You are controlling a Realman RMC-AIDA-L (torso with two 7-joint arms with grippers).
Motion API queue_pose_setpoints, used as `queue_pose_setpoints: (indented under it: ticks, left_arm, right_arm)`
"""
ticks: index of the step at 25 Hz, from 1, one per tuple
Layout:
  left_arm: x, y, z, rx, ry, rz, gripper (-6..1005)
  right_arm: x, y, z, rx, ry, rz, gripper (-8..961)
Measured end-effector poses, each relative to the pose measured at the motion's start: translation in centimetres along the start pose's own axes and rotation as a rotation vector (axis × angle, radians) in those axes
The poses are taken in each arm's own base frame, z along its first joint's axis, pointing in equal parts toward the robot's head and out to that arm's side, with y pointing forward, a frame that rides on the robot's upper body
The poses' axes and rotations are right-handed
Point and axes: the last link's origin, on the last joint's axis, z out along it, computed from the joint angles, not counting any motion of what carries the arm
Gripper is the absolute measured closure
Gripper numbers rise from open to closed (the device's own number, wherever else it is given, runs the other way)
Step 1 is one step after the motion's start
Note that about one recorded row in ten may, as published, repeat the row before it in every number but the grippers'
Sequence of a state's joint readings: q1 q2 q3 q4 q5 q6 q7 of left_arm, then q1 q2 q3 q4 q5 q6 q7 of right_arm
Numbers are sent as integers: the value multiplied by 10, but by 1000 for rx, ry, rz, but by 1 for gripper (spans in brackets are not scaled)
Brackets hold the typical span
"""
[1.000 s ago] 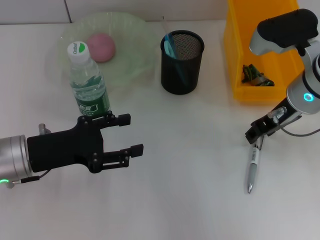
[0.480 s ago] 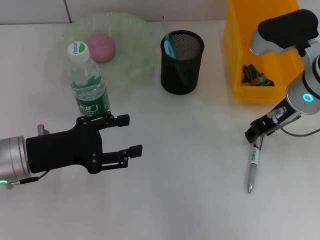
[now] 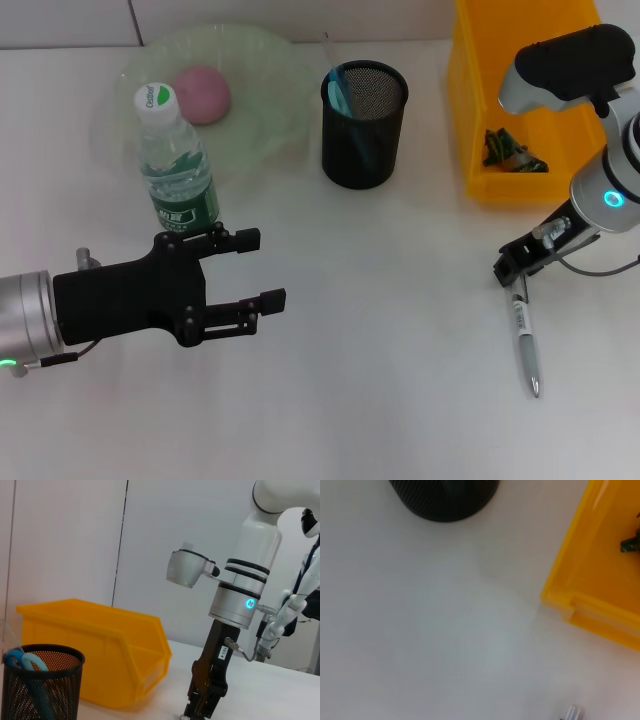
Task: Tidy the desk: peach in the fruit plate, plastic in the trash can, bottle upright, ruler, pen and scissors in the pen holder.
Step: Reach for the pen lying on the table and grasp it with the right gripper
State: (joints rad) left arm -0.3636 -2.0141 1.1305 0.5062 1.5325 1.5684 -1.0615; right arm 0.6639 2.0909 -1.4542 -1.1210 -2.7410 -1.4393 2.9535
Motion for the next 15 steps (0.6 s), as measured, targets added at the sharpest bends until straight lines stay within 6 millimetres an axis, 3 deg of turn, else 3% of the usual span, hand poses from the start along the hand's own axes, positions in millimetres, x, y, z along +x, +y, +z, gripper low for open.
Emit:
queue_pose_setpoints:
  ticks: [15]
  left_arm:
    - [-1,0,0,6,-3,-1,214]
  right_arm:
    - [-1,0,0,-8,-14,-10,680]
